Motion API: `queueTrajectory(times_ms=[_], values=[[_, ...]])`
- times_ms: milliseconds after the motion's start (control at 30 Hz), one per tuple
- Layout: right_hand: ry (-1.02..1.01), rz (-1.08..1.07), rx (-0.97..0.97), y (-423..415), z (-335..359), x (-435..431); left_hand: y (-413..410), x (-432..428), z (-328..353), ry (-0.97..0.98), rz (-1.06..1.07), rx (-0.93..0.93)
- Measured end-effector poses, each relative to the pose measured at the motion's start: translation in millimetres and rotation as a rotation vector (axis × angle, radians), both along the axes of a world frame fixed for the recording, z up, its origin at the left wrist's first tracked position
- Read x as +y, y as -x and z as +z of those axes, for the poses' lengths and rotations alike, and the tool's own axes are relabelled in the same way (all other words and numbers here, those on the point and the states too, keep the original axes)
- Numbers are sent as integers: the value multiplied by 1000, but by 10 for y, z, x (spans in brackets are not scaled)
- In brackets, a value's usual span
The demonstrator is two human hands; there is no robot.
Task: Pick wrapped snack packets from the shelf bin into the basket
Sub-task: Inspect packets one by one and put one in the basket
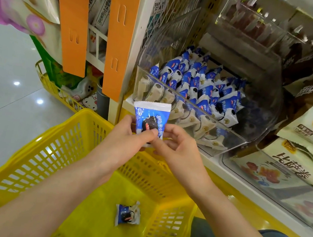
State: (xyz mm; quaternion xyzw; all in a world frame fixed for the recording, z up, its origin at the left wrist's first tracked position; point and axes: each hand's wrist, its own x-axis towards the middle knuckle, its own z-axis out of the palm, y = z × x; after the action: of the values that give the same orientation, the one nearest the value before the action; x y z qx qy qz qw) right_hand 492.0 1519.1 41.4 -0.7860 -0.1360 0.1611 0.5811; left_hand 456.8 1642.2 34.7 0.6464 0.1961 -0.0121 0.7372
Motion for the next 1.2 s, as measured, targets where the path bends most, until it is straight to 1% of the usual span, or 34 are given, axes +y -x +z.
queueTrajectory(times_ms=[100, 200, 267, 333, 400, 467, 533, 600, 700, 867, 933, 1067, 1167, 1200], values=[[-93, -60, 36, -12, 29, -16, -35, 13, 51, 62, 36, -13], [-134, -74, 33, -33, 77, -30, -60, 24, 100, -11, 17, -81], [-135, -58, -33, -35, 124, -35, -83, 26, 142, -82, 9, -139], [-150, -64, -91, -31, 178, -48, -111, 35, 197, -104, -19, -170], [-160, -57, -135, -31, 243, -72, -142, 59, 258, -105, -77, -169], [-129, -28, -204, -41, 315, -79, -172, 103, 323, -116, -120, -174], [-123, -29, -265, -89, 413, -66, -208, 163, 387, -95, -111, -225], [-105, -74, -355, -228, 534, -35, -240, 239, 442, -53, -66, -268], [22, -156, -488, -657, 710, 31, -282, 369, 486, -2, 40, -297], [348, -177, -523, -1556, 697, 313, -321, 541, 522, 15, 193, -332], [512, -161, -505, -1805, 636, 399, -324, 589, 512, 11, 216, -326], [822, -99, -405, -2080, 540, 477, -344, 676, 483, -8, 249, -319], [1001, -104, -367, -2194, 526, 559, -371, 718, 480, -12, 273, -320], [1031, -106, -342, -2227, 523, 580, -377, 722, 477, -13, 275, -318]])
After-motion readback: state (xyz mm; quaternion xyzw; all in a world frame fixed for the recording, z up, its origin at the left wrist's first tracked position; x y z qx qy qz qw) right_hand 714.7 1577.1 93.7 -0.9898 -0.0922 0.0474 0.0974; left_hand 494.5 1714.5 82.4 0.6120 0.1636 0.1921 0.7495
